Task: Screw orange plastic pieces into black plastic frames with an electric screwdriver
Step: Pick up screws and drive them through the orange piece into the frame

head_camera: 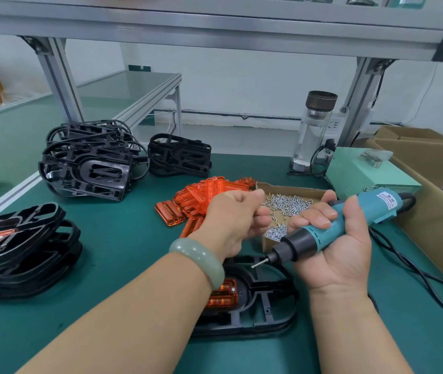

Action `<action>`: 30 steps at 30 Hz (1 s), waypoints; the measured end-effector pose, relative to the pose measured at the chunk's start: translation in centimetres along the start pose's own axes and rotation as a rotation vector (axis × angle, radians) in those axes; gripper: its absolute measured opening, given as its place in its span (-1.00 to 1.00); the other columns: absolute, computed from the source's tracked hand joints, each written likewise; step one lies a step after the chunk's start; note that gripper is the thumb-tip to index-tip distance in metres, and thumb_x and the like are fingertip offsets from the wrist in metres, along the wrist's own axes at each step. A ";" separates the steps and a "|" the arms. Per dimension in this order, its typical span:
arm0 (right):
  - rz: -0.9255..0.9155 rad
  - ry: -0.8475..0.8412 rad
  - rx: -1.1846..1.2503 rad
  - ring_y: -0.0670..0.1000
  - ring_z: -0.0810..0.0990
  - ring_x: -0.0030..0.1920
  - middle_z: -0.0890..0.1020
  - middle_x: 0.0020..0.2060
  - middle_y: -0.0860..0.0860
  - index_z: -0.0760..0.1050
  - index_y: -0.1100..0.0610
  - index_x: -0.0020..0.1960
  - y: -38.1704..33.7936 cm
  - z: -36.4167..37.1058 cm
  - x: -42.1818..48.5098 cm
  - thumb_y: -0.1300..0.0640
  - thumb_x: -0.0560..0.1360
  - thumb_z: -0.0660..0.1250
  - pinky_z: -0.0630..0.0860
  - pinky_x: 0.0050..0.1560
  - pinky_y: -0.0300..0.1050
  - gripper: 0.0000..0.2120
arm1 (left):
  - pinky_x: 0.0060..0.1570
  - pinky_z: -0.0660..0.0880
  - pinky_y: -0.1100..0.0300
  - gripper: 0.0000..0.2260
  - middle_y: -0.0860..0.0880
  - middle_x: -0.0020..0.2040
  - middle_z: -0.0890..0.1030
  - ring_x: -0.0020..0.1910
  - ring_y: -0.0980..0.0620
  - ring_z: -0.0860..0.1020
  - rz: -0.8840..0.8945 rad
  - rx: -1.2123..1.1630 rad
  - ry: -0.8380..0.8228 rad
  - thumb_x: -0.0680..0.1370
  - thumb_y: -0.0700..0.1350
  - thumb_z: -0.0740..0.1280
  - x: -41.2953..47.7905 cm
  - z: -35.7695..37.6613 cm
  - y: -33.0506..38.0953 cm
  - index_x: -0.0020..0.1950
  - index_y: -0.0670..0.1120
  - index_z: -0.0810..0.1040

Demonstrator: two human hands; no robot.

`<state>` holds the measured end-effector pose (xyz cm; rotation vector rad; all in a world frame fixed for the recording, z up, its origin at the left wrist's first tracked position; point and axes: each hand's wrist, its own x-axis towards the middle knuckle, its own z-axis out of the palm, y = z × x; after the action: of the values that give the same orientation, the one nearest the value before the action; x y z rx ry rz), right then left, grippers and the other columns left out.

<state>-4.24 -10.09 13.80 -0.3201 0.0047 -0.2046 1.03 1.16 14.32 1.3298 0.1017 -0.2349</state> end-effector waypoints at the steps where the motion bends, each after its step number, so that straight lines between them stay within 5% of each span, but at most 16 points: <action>1: -0.001 0.002 -0.003 -0.19 0.38 -0.52 0.38 -0.46 -0.15 0.45 0.04 -0.11 0.1 0.0 0.0 -0.07 0.45 0.27 0.42 -0.40 -0.32 -0.82 | -0.49 0.52 0.28 -0.85 0.07 -0.57 0.50 -0.61 0.18 0.43 -0.053 -0.089 0.034 0.59 -0.09 0.29 -0.3 -0.6 0.1 -0.13 -0.13 0.50; 5: -0.011 0.004 -0.021 -0.19 0.38 -0.52 0.39 -0.46 -0.15 0.45 0.04 -0.11 0.4 -0.1 0.0 -0.09 0.48 0.26 0.42 -0.38 -0.32 -0.81 | -0.51 0.48 0.31 -0.79 0.09 -0.57 0.37 -0.64 0.19 0.29 -0.212 -0.301 0.100 0.61 0.00 0.23 -2.2 -2.7 0.4 -0.08 -0.10 0.55; 12: 0.001 0.029 -0.058 -0.19 0.38 -0.52 0.40 -0.45 -0.15 0.46 0.03 -0.12 1.0 -0.4 0.3 -0.11 0.50 0.26 0.41 -0.38 -0.31 -0.79 | -0.47 0.50 0.27 -0.74 0.08 -0.53 0.39 -0.62 0.19 0.32 -0.134 -0.317 0.071 0.46 0.10 0.36 -4.9 -5.5 0.3 -0.18 -0.09 0.50; 20: 0.000 0.071 -0.058 -0.18 0.39 -0.50 0.40 -0.44 -0.14 0.45 0.03 -0.14 1.2 -0.7 0.5 -0.10 0.43 0.30 0.42 -0.39 -0.31 -0.81 | -0.35 0.58 0.17 -0.85 0.03 -0.42 0.48 -0.55 0.17 0.43 -0.134 -0.492 -0.035 0.33 -0.07 0.40 -6.3 -9.1 -0.3 -0.25 -0.14 0.67; 24: -0.017 0.102 -0.055 -0.18 0.40 -0.50 0.40 -0.44 -0.14 0.44 0.02 -0.15 1.4 -0.7 0.5 -0.10 0.42 0.31 0.42 -0.39 -0.31 -0.81 | -0.29 0.60 0.09 -0.75 -0.07 -0.33 0.58 -0.43 0.09 0.55 -0.082 -0.463 -0.090 0.33 -0.23 0.35 -6.7 -9.7 -0.7 -0.02 -0.23 0.64; 30: -0.030 0.160 -0.056 -0.17 0.41 -0.49 0.41 -0.42 -0.14 0.43 0.01 -0.15 1.8 -0.6 0.4 -0.09 0.38 0.35 0.40 -0.34 -0.26 -0.80 | -0.29 0.59 0.15 -0.82 -0.07 -0.35 0.59 -0.41 0.09 0.54 0.039 -0.287 -0.019 0.33 -0.29 0.36 -7.3 -9.7 -1.1 -0.15 -0.15 0.71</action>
<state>-3.49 -8.66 12.62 -0.3593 0.1636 -0.2595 -5.72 11.12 12.46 1.0429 0.0893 -0.1921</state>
